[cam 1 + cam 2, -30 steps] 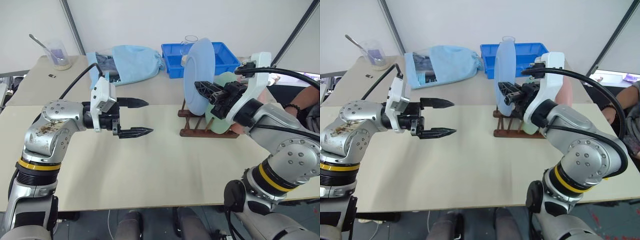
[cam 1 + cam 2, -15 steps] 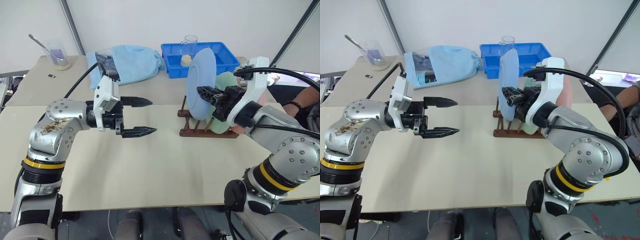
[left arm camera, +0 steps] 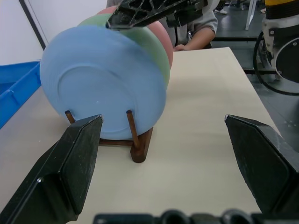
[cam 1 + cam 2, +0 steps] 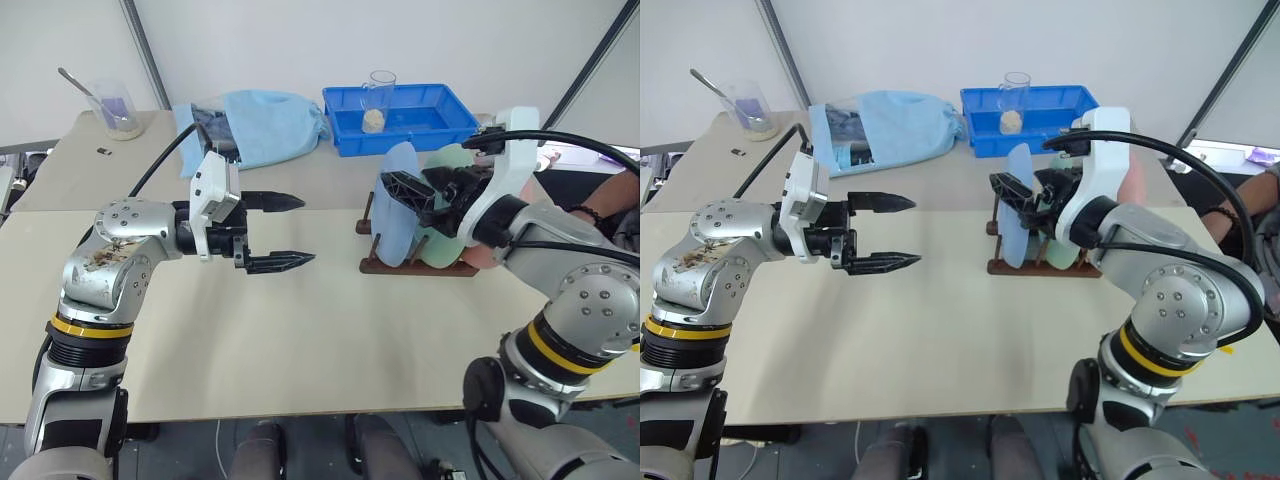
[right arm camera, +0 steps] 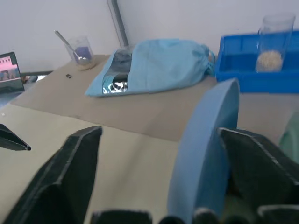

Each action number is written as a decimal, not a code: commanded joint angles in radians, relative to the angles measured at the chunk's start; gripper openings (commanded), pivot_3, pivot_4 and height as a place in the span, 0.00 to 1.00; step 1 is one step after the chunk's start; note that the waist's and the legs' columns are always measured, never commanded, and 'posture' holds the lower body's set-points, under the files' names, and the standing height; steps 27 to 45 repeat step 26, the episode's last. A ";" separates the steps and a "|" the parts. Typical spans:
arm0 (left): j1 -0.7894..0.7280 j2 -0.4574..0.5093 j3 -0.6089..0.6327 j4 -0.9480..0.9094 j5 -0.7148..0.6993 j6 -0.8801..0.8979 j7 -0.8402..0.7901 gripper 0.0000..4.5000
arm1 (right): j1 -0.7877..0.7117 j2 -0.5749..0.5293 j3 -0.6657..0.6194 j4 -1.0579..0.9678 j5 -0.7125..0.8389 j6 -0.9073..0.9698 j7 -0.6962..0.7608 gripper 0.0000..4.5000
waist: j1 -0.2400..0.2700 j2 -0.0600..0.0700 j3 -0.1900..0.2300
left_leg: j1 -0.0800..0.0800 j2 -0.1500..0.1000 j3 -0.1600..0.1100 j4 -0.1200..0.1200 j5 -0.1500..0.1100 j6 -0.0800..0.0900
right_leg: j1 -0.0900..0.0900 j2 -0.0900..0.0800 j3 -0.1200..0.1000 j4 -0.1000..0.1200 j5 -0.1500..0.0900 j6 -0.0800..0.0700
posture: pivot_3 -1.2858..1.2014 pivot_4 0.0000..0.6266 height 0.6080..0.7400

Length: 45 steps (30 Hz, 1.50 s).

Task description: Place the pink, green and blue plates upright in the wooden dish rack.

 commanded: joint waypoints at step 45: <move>0.557 0.293 0.242 -0.218 0.246 -0.022 0.214 1.00 | 0.670 -1.042 -0.092 0.368 -0.163 -0.941 1.145 1.00 | 0.026 0.000 0.000 | 0.006 0.003 0.006 0.000 -0.003 0.004 | 0.001 -0.004 0.000 0.001 -0.011 -0.006 | 0.52 0.24 0.88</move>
